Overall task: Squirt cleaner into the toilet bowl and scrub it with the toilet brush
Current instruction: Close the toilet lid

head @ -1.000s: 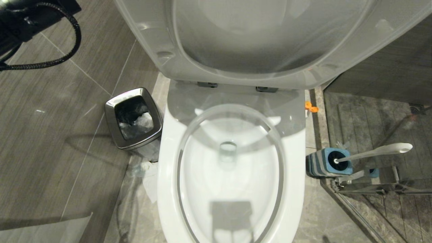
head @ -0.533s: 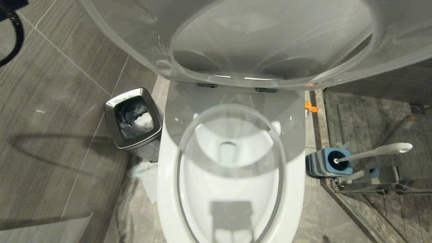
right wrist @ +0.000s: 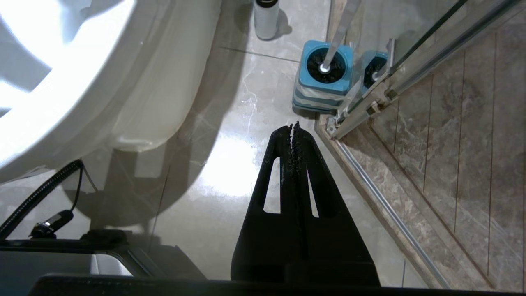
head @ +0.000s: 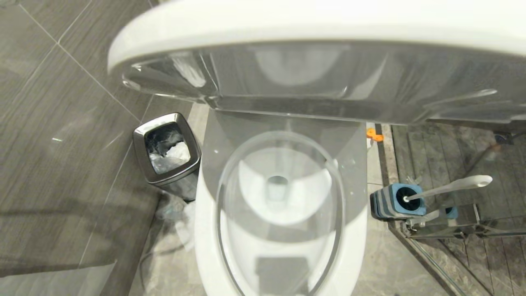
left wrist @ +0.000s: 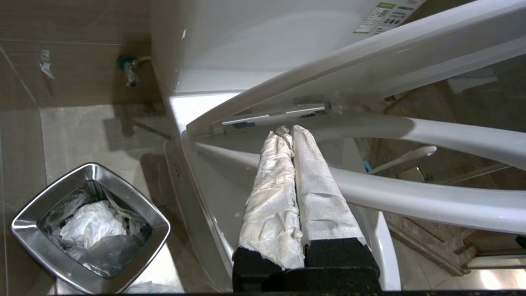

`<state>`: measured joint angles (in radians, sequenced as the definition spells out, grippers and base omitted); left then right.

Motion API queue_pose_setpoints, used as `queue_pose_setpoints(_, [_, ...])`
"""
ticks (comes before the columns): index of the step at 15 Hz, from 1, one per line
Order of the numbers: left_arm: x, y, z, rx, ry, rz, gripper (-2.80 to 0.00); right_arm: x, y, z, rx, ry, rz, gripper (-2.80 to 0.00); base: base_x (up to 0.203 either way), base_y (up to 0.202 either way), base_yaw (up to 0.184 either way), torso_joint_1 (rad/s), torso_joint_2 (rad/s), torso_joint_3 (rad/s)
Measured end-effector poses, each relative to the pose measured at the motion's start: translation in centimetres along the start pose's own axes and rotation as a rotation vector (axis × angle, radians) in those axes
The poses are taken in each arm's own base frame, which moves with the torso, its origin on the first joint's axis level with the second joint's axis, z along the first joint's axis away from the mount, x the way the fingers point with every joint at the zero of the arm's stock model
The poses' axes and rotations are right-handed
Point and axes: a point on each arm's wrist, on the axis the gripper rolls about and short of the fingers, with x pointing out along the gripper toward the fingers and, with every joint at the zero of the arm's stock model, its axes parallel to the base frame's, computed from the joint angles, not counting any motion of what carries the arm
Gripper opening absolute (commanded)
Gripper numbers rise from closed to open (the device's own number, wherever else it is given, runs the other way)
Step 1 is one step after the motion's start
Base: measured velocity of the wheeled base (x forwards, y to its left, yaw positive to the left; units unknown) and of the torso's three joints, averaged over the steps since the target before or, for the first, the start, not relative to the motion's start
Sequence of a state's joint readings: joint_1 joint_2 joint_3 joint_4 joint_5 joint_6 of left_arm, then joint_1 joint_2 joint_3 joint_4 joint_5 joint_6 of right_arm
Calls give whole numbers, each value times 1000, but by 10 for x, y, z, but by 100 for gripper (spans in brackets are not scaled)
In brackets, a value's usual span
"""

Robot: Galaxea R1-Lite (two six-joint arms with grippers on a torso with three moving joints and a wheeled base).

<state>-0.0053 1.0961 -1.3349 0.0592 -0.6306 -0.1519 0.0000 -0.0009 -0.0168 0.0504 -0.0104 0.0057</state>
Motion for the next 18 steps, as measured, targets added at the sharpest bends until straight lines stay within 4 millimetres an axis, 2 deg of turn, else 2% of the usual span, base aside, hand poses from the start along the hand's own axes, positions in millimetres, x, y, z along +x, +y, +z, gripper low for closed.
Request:
queue_pose_setpoints(6, [-10,-7,0,7,-9,0,-280,0,0,0,0,0,-1,-280,0,0,0,1,0,16])
queue_pose_setpoints(11, [-17,-12,3,23,-29,4,-280,0,0,0,0,0,-1,-280,0,0,0,1,4,171])
queue_pose_setpoints(18, [-45,-36,2,-25,-12,-45,-280,0,0,0,0,0,0,-280,0,0,0,1,0,41])
